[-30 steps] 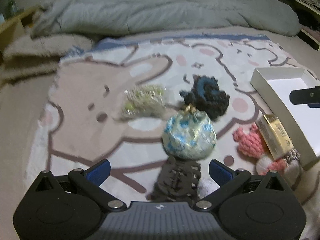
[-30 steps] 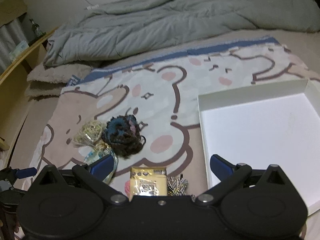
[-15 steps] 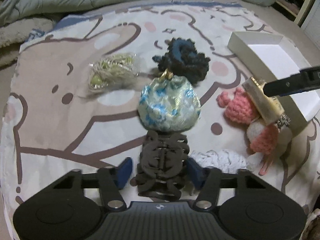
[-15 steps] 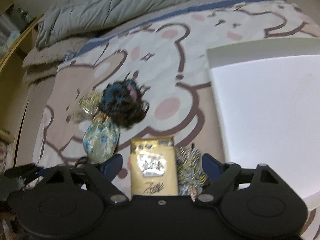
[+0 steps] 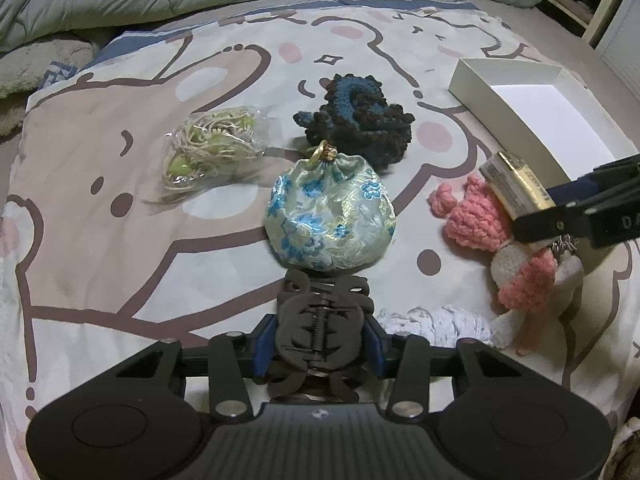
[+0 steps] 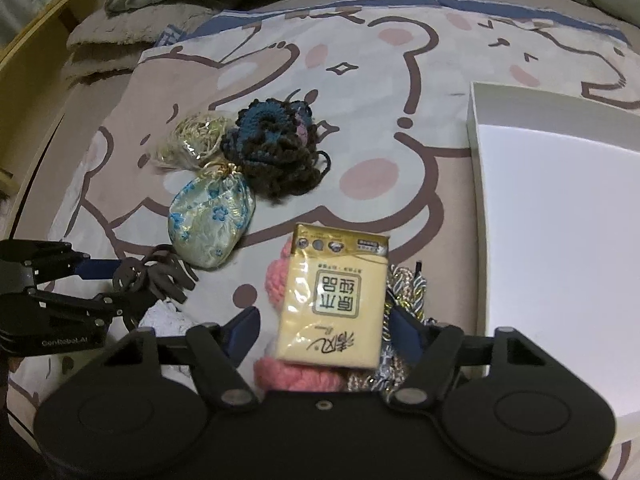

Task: Organize objects
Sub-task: 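Grasp the brown claw clip with the left tool while the right tool grasps the tissue pack, then lift the claw clip with the left tool while the right tool carries the tissue pack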

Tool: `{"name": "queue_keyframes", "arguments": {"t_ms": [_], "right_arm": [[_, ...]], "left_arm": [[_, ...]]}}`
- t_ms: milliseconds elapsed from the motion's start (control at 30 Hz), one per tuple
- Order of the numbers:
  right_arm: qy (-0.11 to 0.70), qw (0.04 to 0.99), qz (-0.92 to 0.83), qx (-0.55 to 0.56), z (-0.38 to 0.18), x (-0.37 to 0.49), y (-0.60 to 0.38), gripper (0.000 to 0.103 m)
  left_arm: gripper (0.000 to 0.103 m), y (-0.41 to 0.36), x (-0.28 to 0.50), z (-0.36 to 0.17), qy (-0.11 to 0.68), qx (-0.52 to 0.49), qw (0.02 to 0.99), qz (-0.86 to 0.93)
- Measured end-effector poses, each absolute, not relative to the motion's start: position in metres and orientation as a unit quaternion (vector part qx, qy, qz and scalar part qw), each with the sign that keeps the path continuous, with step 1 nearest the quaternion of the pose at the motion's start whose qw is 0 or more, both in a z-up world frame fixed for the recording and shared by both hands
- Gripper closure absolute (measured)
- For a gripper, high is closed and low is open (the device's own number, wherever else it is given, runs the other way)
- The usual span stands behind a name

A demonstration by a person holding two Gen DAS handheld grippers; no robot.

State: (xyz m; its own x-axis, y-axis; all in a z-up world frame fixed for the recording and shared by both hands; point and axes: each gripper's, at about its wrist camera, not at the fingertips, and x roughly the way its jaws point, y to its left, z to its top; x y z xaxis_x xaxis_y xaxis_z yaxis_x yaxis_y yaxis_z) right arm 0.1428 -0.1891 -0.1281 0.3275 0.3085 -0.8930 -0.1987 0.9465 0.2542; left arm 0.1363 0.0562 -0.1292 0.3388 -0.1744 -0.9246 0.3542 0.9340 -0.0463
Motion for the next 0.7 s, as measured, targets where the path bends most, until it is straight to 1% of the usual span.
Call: {"name": "queue_keyframes", "arguments": {"t_ms": [33,100,533,700], "right_arm": [[0.557,0.814,0.156,0.050,-0.128,0.143,-0.189,0.048],[0.557,0.815,0.153,0.049,-0.127,0.144,-0.190,0.048],[0.527,0.832,0.169,0.029,-0.107,0.135,-0.186,0.049],[0.529,0.831,0.170,0.013,-0.110,0.130,-0.181,0.049]], "left_arm": [[0.057,0.056,0.136,-0.129,0.553,0.079,0.814,-0.159],[0.057,0.058,0.137,-0.128,0.556,0.068,0.814,-0.152],[0.057,0.084,0.133,-0.115,0.559,-0.052,0.825,-0.060],[0.057,0.091,0.134,-0.121,0.571,-0.055,0.819,-0.017]]}}
